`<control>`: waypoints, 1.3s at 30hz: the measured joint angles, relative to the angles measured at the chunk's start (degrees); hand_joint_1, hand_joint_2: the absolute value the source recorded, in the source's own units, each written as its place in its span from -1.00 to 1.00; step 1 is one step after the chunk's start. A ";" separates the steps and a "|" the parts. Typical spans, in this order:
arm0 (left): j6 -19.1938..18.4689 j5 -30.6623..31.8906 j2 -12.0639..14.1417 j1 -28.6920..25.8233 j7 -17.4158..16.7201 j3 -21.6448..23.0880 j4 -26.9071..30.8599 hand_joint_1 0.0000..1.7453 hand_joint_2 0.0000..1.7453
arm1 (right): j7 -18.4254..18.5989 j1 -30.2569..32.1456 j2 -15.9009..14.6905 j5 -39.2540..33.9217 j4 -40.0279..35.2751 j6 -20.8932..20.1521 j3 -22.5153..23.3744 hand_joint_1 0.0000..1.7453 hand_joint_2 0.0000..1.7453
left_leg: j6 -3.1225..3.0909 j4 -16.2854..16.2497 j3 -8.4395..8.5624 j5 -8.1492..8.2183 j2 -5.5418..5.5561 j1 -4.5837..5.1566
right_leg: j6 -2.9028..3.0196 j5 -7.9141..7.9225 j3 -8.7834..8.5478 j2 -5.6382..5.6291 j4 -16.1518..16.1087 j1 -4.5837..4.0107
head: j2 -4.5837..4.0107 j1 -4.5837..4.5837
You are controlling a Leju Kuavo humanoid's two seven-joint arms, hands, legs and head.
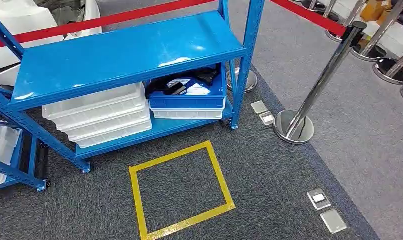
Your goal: Take the parts from the cabinet and place them on the table.
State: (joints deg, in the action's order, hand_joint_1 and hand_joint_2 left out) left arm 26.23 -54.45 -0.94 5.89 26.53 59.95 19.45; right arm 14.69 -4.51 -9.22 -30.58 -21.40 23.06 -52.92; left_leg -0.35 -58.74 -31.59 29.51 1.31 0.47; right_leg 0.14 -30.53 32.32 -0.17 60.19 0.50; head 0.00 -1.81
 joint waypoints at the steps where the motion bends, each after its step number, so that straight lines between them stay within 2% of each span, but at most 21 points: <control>1: 0.00 -0.02 0.00 0.00 0.00 0.00 0.00 -1.00 -1.00 | -0.02 0.00 0.04 0.00 0.00 0.00 0.00 -1.00 -1.00 | 0.00 0.00 0.00 0.00 0.00 0.00 | 0.00 0.00 0.00 0.00 0.00 0.00 | 0.00 0.00; 21: -0.72 0.07 0.00 0.00 -0.68 0.11 0.00 -1.00 -1.00 | -1.62 -0.08 0.28 -1.11 0.00 -0.96 0.00 -1.00 -1.00 | -0.01 -0.03 0.04 0.01 0.00 0.00 | -0.01 0.00 -0.11 0.00 -0.05 0.19 | 0.00 0.00; 22: -0.72 0.04 0.00 0.00 -0.68 0.11 0.00 -1.00 -1.00 | -1.81 -0.08 0.31 -1.11 0.00 -0.96 0.00 -1.00 1.00 | -0.01 -0.02 0.05 0.01 0.00 0.00 | -0.01 0.00 -0.11 0.00 -0.05 0.19 | 0.00 0.00; 25: -0.72 -0.04 0.00 0.00 -0.68 0.17 0.00 -1.00 -1.00 | -1.90 -0.13 0.33 -1.05 0.00 -0.96 0.00 -1.00 1.00 | -0.01 -0.04 0.05 0.02 0.00 0.00 | -0.02 0.01 -0.11 0.00 -0.06 0.20 | 0.00 0.00; 26: -0.72 -0.07 0.07 -0.01 -0.68 0.20 0.00 -1.00 -1.00 | -1.90 -0.13 0.46 -0.96 0.00 -0.96 0.00 -1.00 1.00 | -0.44 -0.57 -0.08 0.23 0.01 0.39 | -0.27 0.19 -0.15 0.11 -0.29 0.45 | 0.00 0.02; 29: -0.72 -0.09 0.11 0.01 -0.68 0.20 0.00 -1.00 -1.00 | -1.79 -0.20 0.52 -0.92 0.00 -0.98 0.00 -1.00 1.00 | -0.82 -0.27 -0.01 0.20 0.05 0.46 | -0.49 0.30 -0.38 0.20 -0.57 0.46 | 0.00 0.04; 30: -0.72 -0.09 0.11 0.01 -0.68 0.24 0.00 -1.00 -1.00 | -1.70 -0.27 0.52 -0.92 0.00 -0.92 0.00 -1.00 1.00 | -1.17 0.81 0.42 -0.27 0.05 0.34 | -0.72 0.43 -0.75 0.21 -0.99 0.29 | 0.00 0.07; 31: -0.72 -0.15 0.09 -0.03 -0.68 0.35 0.00 -1.00 -1.00 | -1.68 -0.27 0.52 -0.92 0.02 -0.85 0.00 -1.00 1.00 | -0.99 2.43 1.49 -1.11 -0.07 -0.60 | -0.76 0.02 -0.95 0.21 -0.48 0.34 | 0.00 -0.09; 32: -0.70 -0.18 0.09 0.03 -0.68 0.50 0.00 -1.00 -1.00 | -1.64 -0.26 0.50 -0.90 0.02 -0.79 0.00 -1.00 1.00 | -1.12 3.24 1.92 -1.40 0.11 -0.67 | -1.14 -1.09 -0.27 0.15 0.97 0.21 | 0.00 -0.07; 34: -0.70 -0.20 0.09 0.03 -0.68 0.57 0.00 -1.00 -1.00 | -1.53 -0.39 0.52 -0.90 0.02 -0.66 0.00 -1.00 1.00 | -1.18 3.33 1.95 -1.49 0.07 -0.99 | -1.69 -5.40 3.64 0.13 8.65 0.51 | 0.00 -0.35; 35: -0.72 -0.20 0.09 -0.02 -0.68 0.59 0.00 -1.00 -1.00 | -1.51 -0.32 0.50 -0.90 0.02 -0.64 0.00 -1.00 1.00 | -1.11 3.28 1.95 -1.40 0.11 -1.14 | -2.09 -6.68 5.46 0.14 12.35 0.78 | 0.00 -0.39; 36: -0.72 -0.24 0.09 -0.03 -0.68 0.63 0.00 -1.00 -1.00 | -1.51 -0.25 0.50 -0.90 0.02 -0.61 0.00 -1.00 1.00 | -0.93 3.17 1.96 -1.28 0.32 -1.41 | -2.49 -6.73 6.58 0.15 14.31 1.09 | 0.00 -0.42; 37: -0.72 -0.24 0.09 -0.03 -0.68 0.70 0.00 -1.00 -1.00 | -1.49 -0.23 0.50 -0.90 0.02 -0.61 0.00 -1.00 1.00 | -0.56 2.97 1.96 -1.11 0.66 -1.80 | -2.94 -5.21 6.28 0.15 13.32 1.44 | 0.00 -0.41; 38: -0.72 -0.24 0.09 -0.03 -0.68 0.74 0.00 -1.00 -1.00 | -1.49 -0.22 0.50 -0.90 0.02 -0.61 0.00 -1.00 1.00 | -0.07 2.62 1.98 -0.85 1.01 -2.25 | -3.35 -2.90 4.79 0.15 10.08 1.84 | 0.00 -0.50; 39: -0.72 -0.22 0.09 -0.02 -0.68 0.83 0.00 -1.00 -1.00 | -1.46 -0.23 0.46 -0.90 0.02 -0.61 0.00 -1.00 1.00 | 0.59 2.03 1.97 -0.43 1.37 -2.83 | -3.97 -0.15 2.52 0.08 5.30 2.30 | 0.00 -0.52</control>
State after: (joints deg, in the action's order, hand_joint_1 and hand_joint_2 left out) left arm 25.51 -54.66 -0.85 5.87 25.86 60.78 19.45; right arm 13.22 -4.74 -8.76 -31.47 -21.38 22.45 -52.92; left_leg 0.24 -56.71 -29.62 29.07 2.68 -2.35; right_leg -3.83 -30.68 34.84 -0.09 65.49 2.80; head 0.00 -2.34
